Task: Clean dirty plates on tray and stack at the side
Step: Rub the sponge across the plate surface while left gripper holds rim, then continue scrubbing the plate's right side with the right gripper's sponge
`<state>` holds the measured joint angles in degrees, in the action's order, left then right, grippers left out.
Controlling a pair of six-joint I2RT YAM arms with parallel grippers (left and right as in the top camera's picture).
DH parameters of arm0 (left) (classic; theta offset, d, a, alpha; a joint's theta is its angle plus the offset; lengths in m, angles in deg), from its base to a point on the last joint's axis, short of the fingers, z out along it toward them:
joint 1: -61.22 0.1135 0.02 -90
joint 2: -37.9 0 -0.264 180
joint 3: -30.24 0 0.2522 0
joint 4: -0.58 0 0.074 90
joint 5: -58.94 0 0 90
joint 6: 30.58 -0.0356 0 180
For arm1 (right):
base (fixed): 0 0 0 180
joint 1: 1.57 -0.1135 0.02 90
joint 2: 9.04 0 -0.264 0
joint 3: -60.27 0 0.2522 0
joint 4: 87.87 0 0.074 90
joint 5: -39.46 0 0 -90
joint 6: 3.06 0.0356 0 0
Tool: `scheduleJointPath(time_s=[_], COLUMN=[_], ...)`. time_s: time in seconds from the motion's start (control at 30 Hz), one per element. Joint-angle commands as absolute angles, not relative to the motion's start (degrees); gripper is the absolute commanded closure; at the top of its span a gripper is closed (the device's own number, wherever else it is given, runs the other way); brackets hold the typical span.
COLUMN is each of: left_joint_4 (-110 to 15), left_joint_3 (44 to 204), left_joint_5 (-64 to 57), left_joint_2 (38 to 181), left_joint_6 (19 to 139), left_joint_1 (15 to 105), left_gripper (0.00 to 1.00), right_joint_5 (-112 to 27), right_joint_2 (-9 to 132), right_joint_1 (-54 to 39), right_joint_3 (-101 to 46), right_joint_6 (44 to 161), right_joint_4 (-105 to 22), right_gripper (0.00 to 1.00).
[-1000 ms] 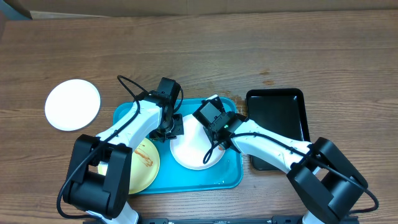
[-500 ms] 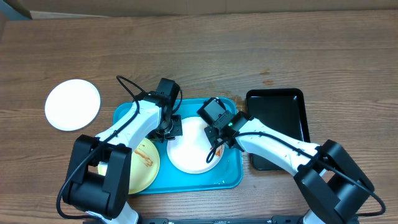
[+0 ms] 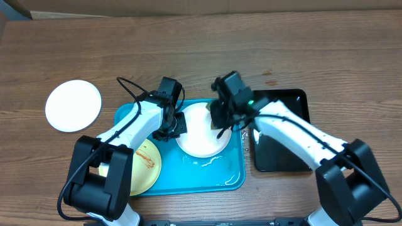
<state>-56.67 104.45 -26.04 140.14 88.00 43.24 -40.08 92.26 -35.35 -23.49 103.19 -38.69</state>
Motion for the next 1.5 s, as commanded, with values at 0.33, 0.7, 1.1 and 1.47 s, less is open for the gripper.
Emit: scheduleJointPath(time_s=[0.33, 0.7, 1.1, 1.47], left_joint_4=[-56.5, -56.4, -56.4, -56.4], left_joint_3=[103.9, 103.9, 103.9, 103.9], left_joint_5=[-25.1, -25.3, -25.5, -25.7], left_joint_2=[140.9, 140.9, 140.9, 140.9], left_joint_6=[89.0, 89.0, 89.0, 89.0], left_joint_1=[43.3, 43.3, 43.3, 43.3], left_gripper=[0.96, 0.96, 0.96, 0.96], right_joint_5=[-32.4, -40.6, -47.0, -52.0], right_joint_2=[90.8, 94.2, 95.0, 101.0], right_joint_1=[-33.4, -37.9, -39.0, -39.1], right_joint_3=[-25.1, -18.2, -8.0, -7.1], right_joint_6=[105.6, 106.4, 103.0, 87.9], right_joint_4=[-41.7, -57.1, -75.7, -84.0], right_gripper=[0.96, 0.96, 0.96, 0.96])
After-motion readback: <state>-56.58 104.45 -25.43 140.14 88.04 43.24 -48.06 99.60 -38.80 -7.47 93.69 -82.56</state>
